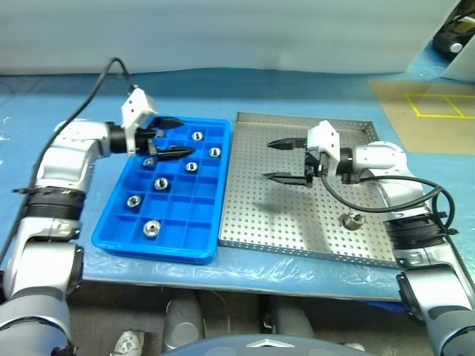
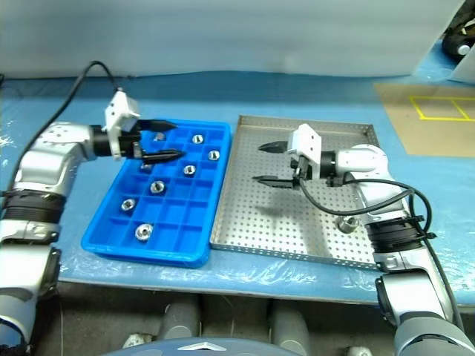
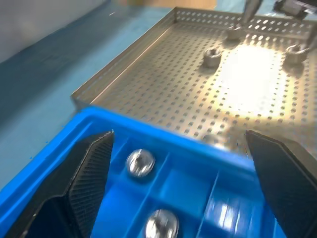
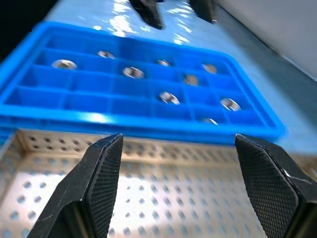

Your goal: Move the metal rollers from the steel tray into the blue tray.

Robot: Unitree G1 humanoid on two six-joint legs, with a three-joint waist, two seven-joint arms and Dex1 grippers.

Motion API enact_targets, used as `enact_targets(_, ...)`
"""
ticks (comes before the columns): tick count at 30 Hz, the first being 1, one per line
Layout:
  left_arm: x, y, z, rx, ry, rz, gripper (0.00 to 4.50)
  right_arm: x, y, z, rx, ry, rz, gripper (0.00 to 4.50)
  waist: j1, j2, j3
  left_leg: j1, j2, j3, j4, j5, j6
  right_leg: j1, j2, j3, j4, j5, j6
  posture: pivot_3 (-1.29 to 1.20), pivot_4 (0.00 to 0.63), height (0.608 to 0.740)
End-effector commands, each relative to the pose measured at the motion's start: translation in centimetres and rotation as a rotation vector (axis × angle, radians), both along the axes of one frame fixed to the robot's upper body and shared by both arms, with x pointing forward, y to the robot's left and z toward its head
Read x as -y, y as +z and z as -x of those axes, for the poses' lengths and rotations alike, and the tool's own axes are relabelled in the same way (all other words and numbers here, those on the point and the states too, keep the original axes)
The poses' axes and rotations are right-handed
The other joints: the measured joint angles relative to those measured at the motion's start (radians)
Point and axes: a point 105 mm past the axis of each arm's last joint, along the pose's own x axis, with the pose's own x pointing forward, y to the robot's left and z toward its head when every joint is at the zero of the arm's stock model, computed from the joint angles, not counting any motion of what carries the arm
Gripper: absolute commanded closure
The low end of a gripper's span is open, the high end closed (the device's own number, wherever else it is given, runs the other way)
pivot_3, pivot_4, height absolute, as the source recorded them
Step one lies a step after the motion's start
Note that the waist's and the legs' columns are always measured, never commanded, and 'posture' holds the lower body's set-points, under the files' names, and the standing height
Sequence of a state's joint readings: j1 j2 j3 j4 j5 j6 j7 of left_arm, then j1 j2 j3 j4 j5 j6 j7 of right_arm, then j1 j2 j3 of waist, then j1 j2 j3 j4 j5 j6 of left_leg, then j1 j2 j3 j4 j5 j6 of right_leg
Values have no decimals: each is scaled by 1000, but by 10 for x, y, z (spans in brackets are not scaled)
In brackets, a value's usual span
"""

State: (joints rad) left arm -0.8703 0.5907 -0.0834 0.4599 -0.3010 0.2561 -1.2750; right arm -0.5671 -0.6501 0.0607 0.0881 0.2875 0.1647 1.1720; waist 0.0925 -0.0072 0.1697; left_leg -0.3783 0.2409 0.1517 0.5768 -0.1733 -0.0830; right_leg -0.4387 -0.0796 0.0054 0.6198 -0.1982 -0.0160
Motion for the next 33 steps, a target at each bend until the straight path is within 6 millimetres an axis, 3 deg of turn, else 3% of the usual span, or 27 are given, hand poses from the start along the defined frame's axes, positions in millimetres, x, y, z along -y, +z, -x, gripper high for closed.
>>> enact_targets(1,29,9,-4,29,-104,15,29,15,4,-1,35,-91,-17,818,-5,0,0,-1,0,0,0,0,0,0,0,0,0,0,0,-158,150,740)
enact_targets(6,65,5,-3,23,-202,79,29,16,-8,-10,60,-190,-55,818,-46,0,0,-3,0,0,0,0,1,-1,2,0,0,0,0,-208,150,740)
enact_targets(10,79,3,7,-6,-269,133,29,15,-8,-15,72,-223,-87,818,-58,0,0,-3,0,0,0,0,1,-1,2,0,0,0,0,-218,150,740)
enact_targets(15,86,-6,14,-28,-315,113,29,26,-10,-32,64,-314,-122,818,-55,0,0,0,0,0,1,-1,2,0,2,0,0,0,0,-209,150,740)
enact_targets(23,91,-10,27,-27,-415,75,29,41,-45,-82,-11,-519,-133,818,-56,0,0,0,0,0,2,-1,2,0,2,0,0,0,0,-192,150,740)
enact_targets(29,88,-15,41,-8,-500,34,29,36,-63,-88,-45,-525,-114,818,-54,0,0,-2,1,0,1,0,8,-1,2,-1,-1,0,-1,-171,150,740)
enact_targets(33,85,-22,44,-16,-515,5,29,45,-71,-88,-49,-557,-94,818,-53,0,0,-2,1,1,1,-1,9,-1,2,-1,-1,0,-1,-169,150,740)
